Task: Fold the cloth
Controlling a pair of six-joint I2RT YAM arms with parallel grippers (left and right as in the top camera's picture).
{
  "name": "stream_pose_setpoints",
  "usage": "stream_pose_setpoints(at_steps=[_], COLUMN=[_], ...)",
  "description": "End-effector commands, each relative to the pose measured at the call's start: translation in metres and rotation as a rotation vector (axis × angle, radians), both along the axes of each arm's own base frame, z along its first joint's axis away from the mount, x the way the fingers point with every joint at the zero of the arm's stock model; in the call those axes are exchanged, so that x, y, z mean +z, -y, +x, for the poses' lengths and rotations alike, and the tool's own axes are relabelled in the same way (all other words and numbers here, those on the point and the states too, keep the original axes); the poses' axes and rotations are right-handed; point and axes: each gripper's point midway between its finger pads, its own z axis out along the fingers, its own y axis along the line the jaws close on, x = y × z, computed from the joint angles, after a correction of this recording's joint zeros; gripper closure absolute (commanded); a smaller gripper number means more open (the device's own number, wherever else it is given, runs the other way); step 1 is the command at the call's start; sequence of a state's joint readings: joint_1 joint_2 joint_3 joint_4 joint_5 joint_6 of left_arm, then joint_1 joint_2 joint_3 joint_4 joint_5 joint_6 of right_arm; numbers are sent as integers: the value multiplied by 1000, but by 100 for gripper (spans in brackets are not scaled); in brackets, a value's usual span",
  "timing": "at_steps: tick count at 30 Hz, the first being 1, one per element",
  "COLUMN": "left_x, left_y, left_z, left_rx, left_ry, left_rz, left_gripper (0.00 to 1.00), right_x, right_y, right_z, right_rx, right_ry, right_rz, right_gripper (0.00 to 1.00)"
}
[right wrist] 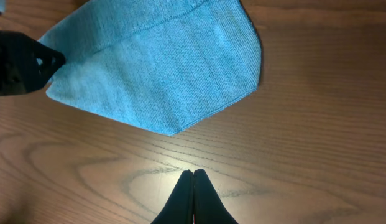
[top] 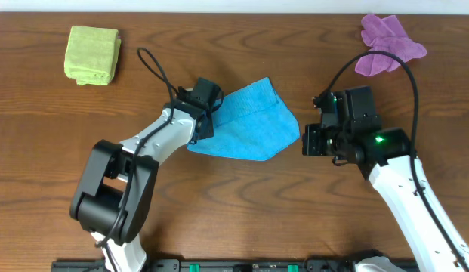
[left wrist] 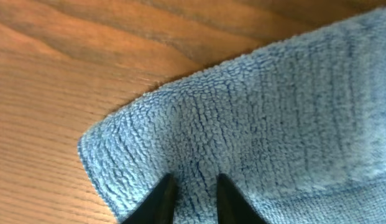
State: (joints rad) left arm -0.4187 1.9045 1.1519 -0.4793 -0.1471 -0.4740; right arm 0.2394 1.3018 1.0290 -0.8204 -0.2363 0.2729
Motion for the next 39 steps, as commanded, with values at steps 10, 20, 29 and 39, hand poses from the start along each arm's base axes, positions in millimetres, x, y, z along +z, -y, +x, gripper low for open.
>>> stream_pose_setpoints(at_steps=[10,20,29,39], left_x=[-5,19,92,169], left_y=[-3,-2,-2,-6], left_z=[-3,-1,2,-9], left_rx=[3,2,-8,-39], left_ry=[-20,17,171,343], left_rz=[-1,-16,-76,-135], left_gripper=[95,94,94,94], right_x=[2,-4,-24,-24], right_y=[1,0,-13,-24], right_z=[0,4,8,8], right_rx=[14,14,50,76], right_ry=[14,4,-40,-44], right_rz=[1,-2,-12,30], right_gripper=[98,98,98,99])
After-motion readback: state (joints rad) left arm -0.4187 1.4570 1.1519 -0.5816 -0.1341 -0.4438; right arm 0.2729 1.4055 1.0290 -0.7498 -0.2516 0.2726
